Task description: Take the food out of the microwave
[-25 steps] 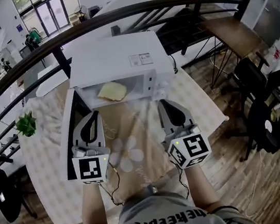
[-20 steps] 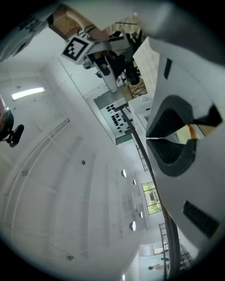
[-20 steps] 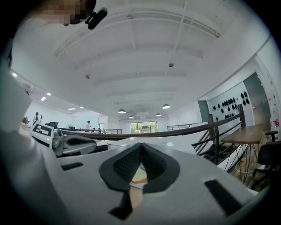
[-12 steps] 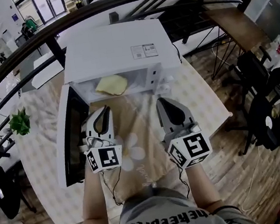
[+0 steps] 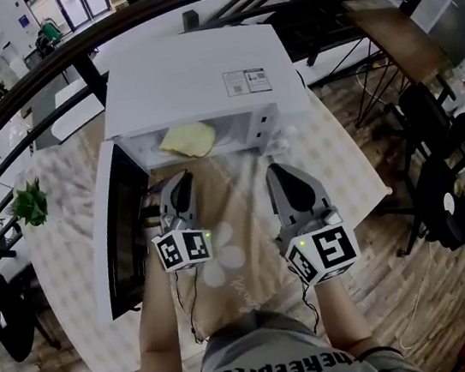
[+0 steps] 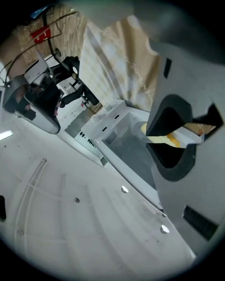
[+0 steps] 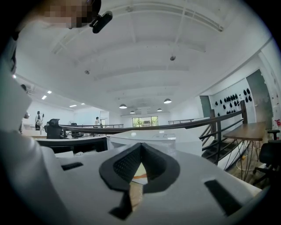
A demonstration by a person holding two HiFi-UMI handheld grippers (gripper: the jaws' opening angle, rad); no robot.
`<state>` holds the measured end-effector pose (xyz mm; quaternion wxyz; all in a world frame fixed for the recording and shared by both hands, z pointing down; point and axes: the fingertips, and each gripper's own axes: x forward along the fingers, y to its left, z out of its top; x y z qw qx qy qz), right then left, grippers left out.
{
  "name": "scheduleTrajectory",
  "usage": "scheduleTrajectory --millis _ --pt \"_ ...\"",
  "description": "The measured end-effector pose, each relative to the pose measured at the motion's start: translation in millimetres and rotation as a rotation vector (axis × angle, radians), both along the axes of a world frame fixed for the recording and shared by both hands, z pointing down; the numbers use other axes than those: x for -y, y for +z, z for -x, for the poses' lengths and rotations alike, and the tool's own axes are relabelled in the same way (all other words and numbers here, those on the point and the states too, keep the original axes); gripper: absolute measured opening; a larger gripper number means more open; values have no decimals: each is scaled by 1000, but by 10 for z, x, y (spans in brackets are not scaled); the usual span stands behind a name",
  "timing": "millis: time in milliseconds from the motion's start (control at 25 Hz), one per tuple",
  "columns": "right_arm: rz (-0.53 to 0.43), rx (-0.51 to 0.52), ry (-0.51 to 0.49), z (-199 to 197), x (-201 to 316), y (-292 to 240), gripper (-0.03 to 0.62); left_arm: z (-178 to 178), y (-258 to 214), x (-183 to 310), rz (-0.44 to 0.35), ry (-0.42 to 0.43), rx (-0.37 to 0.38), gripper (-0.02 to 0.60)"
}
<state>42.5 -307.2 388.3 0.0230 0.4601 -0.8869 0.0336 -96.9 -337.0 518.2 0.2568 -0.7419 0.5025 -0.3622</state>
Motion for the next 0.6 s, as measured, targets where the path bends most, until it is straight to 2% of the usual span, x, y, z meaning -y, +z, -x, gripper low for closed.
scheduleTrajectory --millis 120,280,600 --pt "7 -7 9 -32 24 20 5 10 162 92 13 11 68 74" --pt "18 -17 22 -88 59 70 5 -6 299 176 49 14 122 89" --pt "46 -37 47 -193 104 185 5 -12 570 399 67 39 216 125"
